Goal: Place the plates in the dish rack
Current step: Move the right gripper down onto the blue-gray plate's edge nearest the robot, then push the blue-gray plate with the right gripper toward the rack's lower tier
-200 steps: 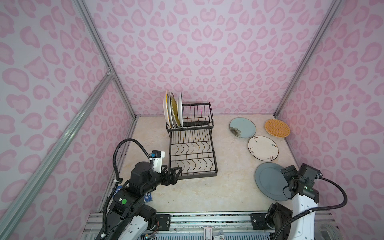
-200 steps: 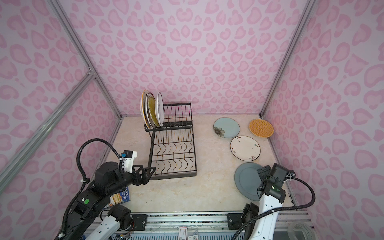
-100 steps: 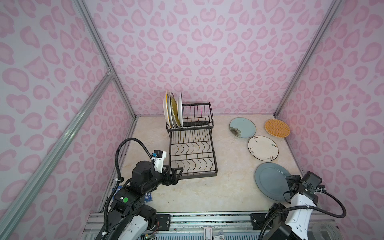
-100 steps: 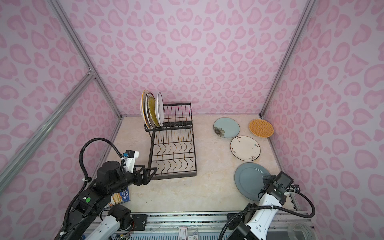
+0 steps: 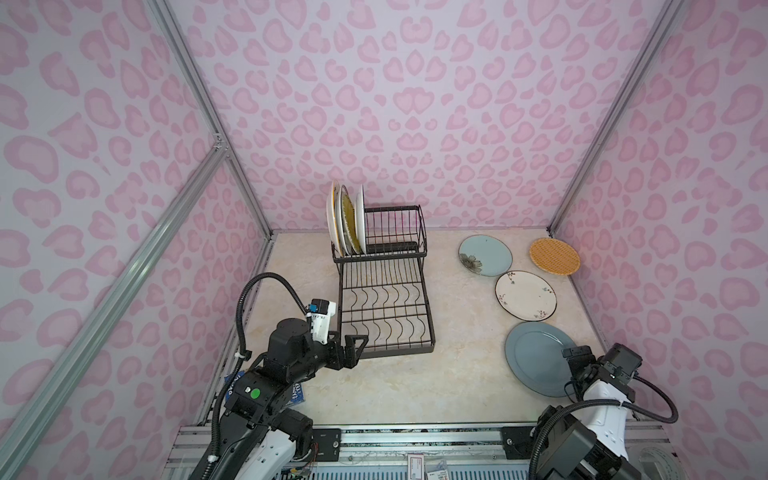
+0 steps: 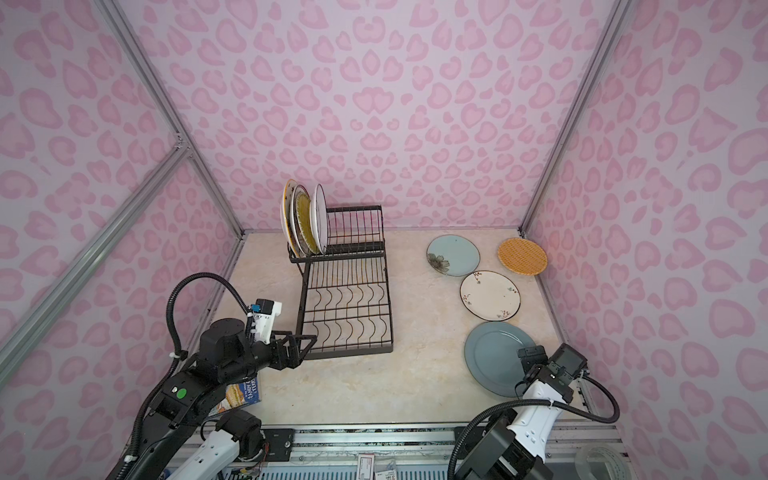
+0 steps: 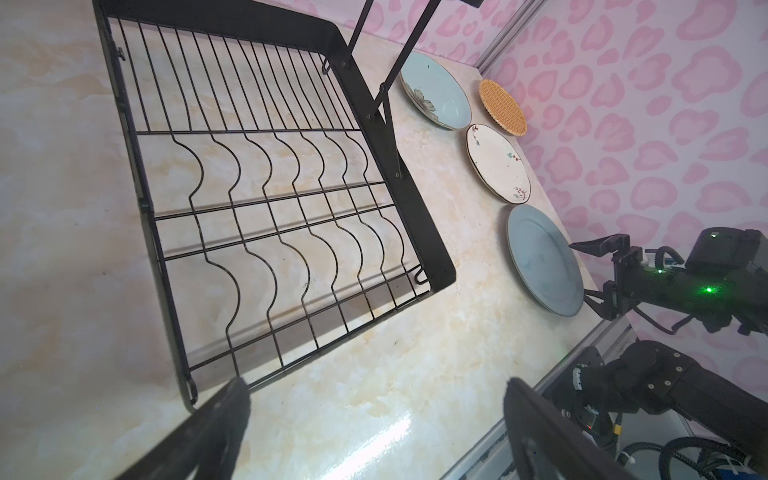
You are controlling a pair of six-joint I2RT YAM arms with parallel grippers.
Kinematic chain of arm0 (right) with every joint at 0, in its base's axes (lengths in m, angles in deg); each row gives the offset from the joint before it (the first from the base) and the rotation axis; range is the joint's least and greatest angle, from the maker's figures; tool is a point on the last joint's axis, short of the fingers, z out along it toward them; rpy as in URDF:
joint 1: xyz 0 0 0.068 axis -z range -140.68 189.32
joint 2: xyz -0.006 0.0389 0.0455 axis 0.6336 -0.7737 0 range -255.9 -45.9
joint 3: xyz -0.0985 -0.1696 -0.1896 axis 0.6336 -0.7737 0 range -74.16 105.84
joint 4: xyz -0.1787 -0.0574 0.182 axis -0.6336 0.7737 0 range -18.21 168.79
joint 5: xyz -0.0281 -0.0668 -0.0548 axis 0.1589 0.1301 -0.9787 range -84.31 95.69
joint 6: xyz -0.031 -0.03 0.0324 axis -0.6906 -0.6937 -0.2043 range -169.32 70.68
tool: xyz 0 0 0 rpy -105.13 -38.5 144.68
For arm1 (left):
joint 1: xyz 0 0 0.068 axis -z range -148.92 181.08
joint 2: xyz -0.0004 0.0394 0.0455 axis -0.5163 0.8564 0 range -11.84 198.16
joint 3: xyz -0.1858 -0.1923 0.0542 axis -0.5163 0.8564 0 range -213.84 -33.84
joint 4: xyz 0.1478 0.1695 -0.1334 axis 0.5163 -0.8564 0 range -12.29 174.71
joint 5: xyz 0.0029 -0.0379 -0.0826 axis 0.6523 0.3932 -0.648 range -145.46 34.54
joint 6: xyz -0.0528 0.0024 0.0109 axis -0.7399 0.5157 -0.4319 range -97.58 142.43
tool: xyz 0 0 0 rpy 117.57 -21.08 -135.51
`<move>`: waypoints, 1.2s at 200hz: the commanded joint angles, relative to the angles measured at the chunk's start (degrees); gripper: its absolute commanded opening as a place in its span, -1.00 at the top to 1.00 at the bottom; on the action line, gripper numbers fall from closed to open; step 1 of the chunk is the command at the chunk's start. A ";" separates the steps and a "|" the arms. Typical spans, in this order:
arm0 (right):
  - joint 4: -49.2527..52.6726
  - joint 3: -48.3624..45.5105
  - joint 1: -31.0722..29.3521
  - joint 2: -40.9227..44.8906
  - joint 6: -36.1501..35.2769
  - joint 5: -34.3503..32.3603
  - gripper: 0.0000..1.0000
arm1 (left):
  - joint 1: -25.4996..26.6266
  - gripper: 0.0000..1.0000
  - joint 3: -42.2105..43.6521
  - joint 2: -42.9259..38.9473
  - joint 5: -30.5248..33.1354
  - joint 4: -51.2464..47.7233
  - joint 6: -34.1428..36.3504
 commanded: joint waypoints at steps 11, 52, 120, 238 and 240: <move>-1.88 -0.74 -1.87 0.19 -1.14 6.52 -0.96 | -0.06 -0.94 0.21 -0.37 -0.56 1.97 0.56; -1.83 -1.09 -12.35 3.75 0.12 4.27 -0.96 | -0.04 -0.94 0.27 -0.73 0.03 1.96 0.56; -2.98 -2.09 -25.19 6.07 0.42 4.11 -0.94 | -0.06 -0.94 0.21 -0.64 0.32 1.89 0.64; -16.00 -2.85 -39.68 -5.60 -0.42 9.63 -0.75 | -0.15 -0.94 0.20 -1.97 3.91 1.28 0.41; -16.46 -2.94 -39.87 -5.82 -0.11 9.69 -0.74 | -0.15 -0.94 0.25 -1.98 3.98 1.26 0.41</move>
